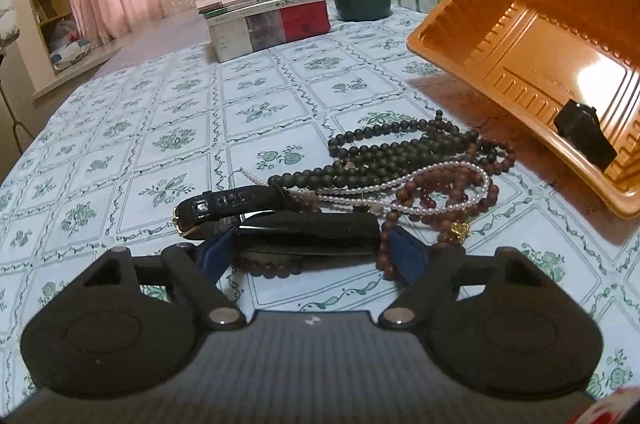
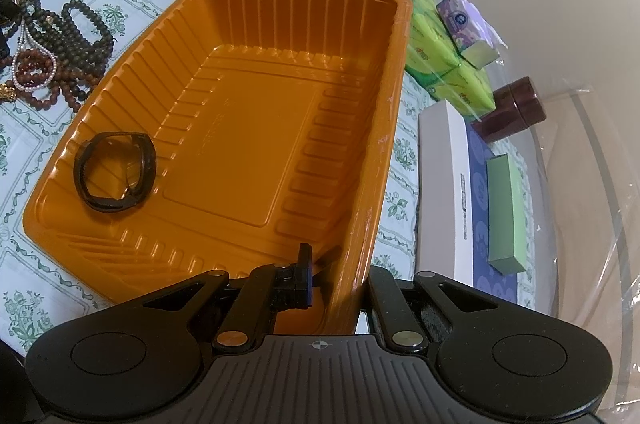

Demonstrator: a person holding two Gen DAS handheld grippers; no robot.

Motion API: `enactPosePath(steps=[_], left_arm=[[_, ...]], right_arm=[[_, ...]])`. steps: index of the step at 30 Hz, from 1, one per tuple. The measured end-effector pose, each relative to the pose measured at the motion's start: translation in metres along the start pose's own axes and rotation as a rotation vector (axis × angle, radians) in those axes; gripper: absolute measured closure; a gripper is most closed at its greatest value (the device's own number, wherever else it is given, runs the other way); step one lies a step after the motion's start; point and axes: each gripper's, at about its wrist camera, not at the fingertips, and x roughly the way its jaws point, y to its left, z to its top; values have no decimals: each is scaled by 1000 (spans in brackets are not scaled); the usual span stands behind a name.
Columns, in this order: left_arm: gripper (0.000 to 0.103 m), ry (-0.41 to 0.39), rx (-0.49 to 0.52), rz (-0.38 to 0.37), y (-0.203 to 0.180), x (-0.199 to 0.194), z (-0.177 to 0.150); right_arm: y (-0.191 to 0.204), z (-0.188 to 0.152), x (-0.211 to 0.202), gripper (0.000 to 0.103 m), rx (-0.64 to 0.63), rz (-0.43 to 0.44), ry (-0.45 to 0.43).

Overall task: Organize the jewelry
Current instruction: 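Grasp the black watch from the jewelry pile with the left gripper, then lower the black watch into the tray and open the left gripper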

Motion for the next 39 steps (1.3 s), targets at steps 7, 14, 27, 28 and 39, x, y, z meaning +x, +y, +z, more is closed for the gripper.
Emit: enactPosePath(steps=[7,14,27,28,39], left_arm=[[28,2,-22,9,6,-6,0],[28,3,-15,12,5,-9,-3],[28,-17,-32,6,3,-27,1],[28,-26,-32,-7,0,-31,4],[28,-138,91,-335,-82,-37,54]], right_arm=[[0,1,0,95,-4,-2,-1],[0,1,0,95,-9,-5,-4],[0,1,1,95,-6,-4,-3],[0,0,1,95,-6,-3,-4],[0,0,0,95,-5,0,-9]])
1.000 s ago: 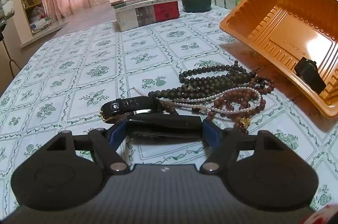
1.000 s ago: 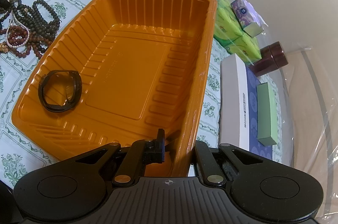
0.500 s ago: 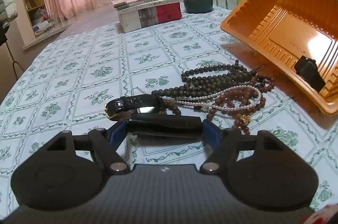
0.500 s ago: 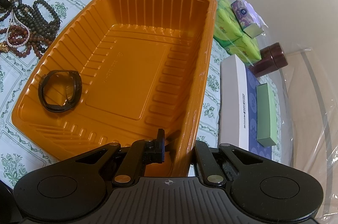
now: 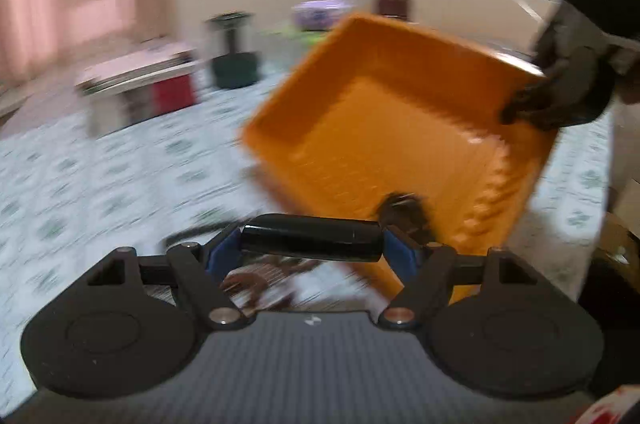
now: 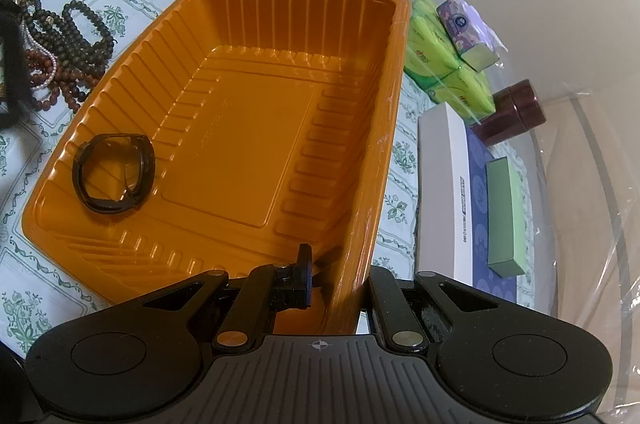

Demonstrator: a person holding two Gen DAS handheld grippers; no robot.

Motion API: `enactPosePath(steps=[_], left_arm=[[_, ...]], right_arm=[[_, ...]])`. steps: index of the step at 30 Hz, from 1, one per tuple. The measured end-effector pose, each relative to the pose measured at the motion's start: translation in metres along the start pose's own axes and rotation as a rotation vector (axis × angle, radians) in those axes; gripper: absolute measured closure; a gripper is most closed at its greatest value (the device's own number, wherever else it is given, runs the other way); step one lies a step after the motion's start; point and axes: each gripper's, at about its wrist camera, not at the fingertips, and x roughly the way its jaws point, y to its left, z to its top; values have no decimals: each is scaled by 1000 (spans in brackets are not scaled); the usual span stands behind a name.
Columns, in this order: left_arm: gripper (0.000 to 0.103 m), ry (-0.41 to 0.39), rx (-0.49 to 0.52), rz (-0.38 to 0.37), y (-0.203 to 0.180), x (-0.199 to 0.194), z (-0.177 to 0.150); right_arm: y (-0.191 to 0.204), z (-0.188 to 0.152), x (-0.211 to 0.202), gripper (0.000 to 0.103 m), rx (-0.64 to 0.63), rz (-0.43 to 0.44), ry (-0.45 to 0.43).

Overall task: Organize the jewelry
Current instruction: 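Lower the black watch into the tray and open the left gripper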

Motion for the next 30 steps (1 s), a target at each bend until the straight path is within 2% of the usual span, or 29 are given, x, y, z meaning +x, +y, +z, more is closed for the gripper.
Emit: enactPosePath(steps=[4,11,12,13,14,19,25,30], left_arm=[[28,-4,52,-82,-23,20,11],[28,-20,62,-181,-38,34,21],[25,-23,56,-206,-38,36,22],[17,-26,52,-222,-37,38,23],[16,-37,55,-223,-37,35,22],[16,-52,70,-170,-31,21,16],[16,-15,62,-16,-9,-4,-10],[16,35,10,109,15,-25,-42]], right_arm=[[0,0,0,95,-1,0,-2],[-1,-1,1,95,4,4,-3],[-1,-1,1,95,4,4,-3],[-1,-1,1,95,4,3,-4],[-1,-1,1,95,4,3,-4],[-2,-1,2,94,6,4,-4],[-2,-1,1,94,4,1,-8],[-2,-2,2,94,6,0,-8]])
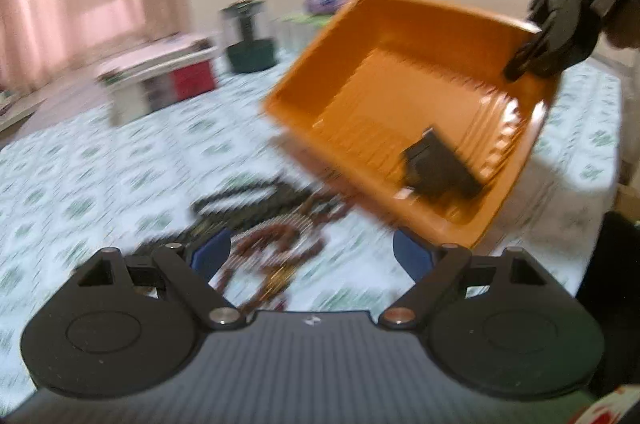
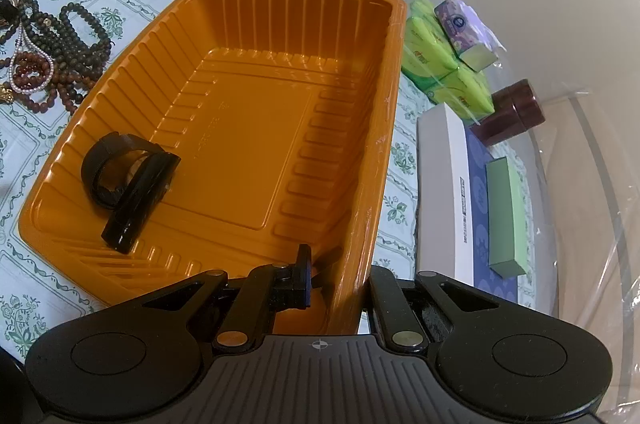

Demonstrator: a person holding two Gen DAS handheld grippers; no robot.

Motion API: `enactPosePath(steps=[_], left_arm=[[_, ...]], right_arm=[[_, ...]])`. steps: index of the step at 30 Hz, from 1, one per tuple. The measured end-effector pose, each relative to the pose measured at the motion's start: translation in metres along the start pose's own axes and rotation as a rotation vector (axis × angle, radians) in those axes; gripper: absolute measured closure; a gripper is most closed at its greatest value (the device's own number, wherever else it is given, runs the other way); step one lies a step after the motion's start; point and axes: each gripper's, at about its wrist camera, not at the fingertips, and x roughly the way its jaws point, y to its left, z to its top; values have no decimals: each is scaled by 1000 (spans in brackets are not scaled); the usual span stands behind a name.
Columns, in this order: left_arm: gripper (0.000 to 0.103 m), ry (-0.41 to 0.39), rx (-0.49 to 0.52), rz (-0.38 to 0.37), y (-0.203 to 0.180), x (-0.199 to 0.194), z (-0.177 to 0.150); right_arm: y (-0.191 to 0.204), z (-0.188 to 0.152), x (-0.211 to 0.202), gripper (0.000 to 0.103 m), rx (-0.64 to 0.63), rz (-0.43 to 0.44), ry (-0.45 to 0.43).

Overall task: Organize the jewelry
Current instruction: 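Lower the black watch into the tray and open the left gripper, then grasp the red bead bracelet with the left gripper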

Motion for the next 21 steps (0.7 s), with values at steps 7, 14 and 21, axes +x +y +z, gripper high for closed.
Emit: enactPosePath(steps=[7,14,21], left_arm=[[31,55,-42,69,23,4,-20],[66,88,2,42,17,23,-18],[92,120,46,36,11,35,-12]], right_arm=[[1,0,-1,94,-4,-5,0],[1,0,-1,94,-6,-5,2],[0,0,-1,94,-4,-4,3]])
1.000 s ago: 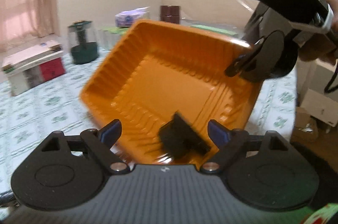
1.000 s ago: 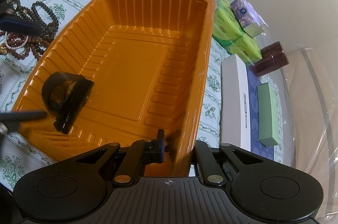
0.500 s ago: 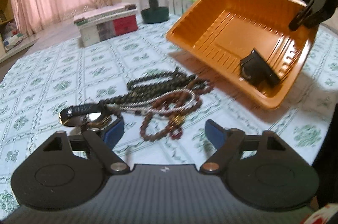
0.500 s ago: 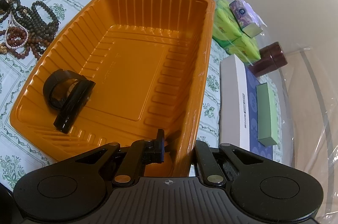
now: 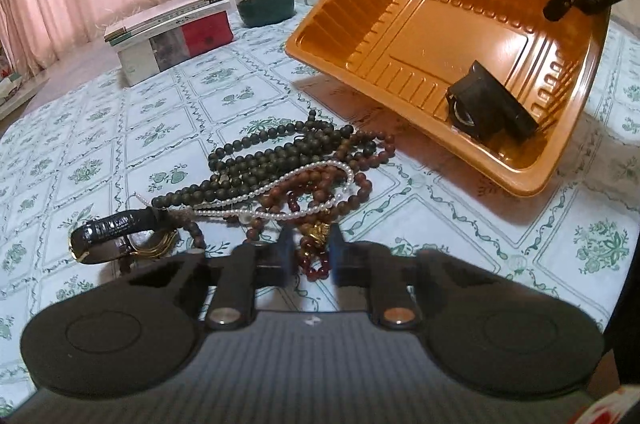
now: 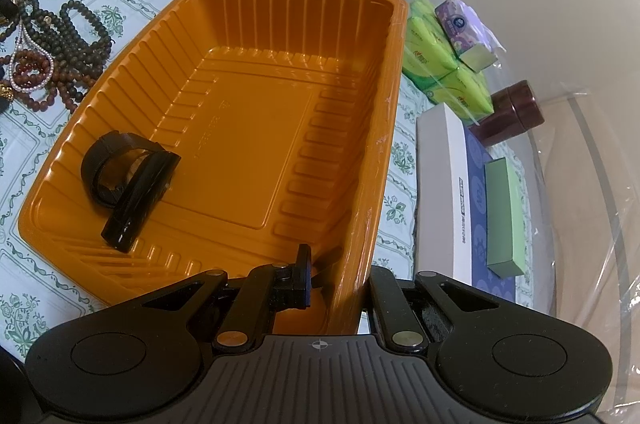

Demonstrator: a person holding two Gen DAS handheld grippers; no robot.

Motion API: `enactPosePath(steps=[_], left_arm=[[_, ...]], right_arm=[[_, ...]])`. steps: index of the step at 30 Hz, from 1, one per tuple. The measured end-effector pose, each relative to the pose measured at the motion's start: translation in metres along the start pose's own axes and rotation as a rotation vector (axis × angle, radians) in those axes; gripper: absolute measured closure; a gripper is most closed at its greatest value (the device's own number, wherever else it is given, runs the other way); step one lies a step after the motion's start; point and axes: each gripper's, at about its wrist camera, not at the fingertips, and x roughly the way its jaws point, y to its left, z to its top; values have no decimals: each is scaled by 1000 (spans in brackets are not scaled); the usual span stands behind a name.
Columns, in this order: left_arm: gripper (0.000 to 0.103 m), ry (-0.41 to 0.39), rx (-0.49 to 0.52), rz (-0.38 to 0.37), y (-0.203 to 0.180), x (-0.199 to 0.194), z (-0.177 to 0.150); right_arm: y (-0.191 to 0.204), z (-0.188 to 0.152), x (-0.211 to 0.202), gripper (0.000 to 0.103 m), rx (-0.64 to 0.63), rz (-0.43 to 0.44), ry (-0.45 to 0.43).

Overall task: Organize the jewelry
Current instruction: 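Grasp the red bead bracelet with the left gripper, then drop the red bead bracelet into the tray with the left gripper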

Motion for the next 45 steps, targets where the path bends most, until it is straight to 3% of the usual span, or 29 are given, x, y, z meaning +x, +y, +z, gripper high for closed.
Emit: enactPosePath(steps=[22,30,45], left_arm=[[98,8,62,28,-12,-26,-14],[99,-15,35,-42,-17,-43,-7],[99,-147,3,-174,-34,-72,59]], right_arm=[[0,-1,1,94,-2,-3,-3],[1,-1,0,94,-4,-3,-3],[1,-1,0,94,-12,3,-7]])
